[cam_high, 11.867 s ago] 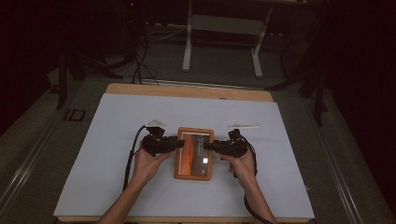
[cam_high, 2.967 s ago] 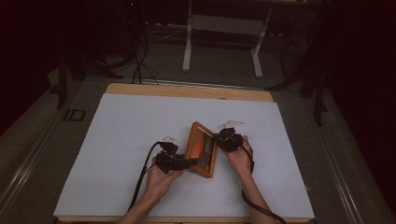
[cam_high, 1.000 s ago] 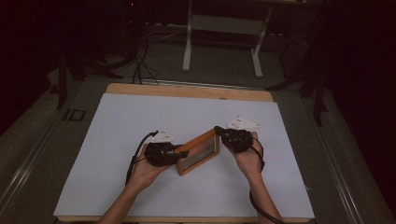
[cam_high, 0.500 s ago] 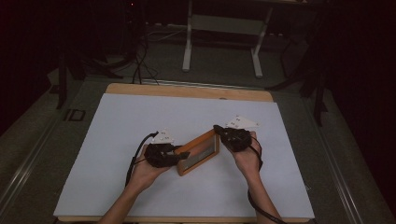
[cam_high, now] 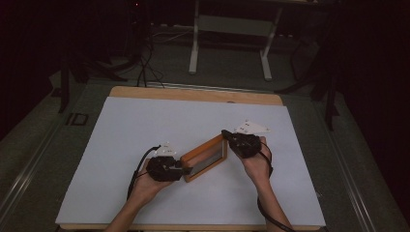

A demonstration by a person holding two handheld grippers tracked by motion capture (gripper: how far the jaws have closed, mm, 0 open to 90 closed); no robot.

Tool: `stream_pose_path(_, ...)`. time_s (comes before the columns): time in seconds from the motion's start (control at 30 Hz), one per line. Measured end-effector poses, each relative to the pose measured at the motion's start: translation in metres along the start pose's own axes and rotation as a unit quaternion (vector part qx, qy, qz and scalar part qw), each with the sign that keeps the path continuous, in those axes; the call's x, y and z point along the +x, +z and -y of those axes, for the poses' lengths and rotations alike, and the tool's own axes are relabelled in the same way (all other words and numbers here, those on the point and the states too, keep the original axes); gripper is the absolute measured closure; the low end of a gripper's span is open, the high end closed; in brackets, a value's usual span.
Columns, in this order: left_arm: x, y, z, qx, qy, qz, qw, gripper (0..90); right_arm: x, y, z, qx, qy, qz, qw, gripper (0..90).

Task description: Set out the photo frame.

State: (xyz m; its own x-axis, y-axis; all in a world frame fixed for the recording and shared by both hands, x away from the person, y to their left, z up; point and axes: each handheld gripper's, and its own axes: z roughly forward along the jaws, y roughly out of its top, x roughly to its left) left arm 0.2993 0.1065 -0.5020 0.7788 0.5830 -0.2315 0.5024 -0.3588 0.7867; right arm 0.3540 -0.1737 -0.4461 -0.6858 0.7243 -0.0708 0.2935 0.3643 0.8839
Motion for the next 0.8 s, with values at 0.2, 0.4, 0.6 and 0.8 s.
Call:
stream_pose_path(0.2, -0.009, -0.001, -0.006, 0.023, 0.053, -0.023, 0.998, 69.1, 0.002, 0.001, -0.002, 0.007, -0.022, 0.001, 0.9997, 90.0)
stream_pose_path(0.4, -0.006, -0.011, -0.013, 0.017, 0.055, -0.016, 0.9982, 69.1, -0.002, -0.001, -0.001, 0.006, -0.014, -0.015, 0.9998, 89.8)
stream_pose_path(0.6, -0.001, -0.021, -0.022, 0.004, 0.053, -0.004, 0.9986, 69.2, -0.003, -0.008, -0.003, 0.014, -0.032, -0.03, 0.9989, 78.1)
stream_pose_path(0.8, 0.001, -0.026, -0.035, -0.009, 0.057, 0.004, 0.9983, 69.2, -0.005, -0.014, -0.004, 0.019, -0.048, -0.062, 0.9967, 69.3)
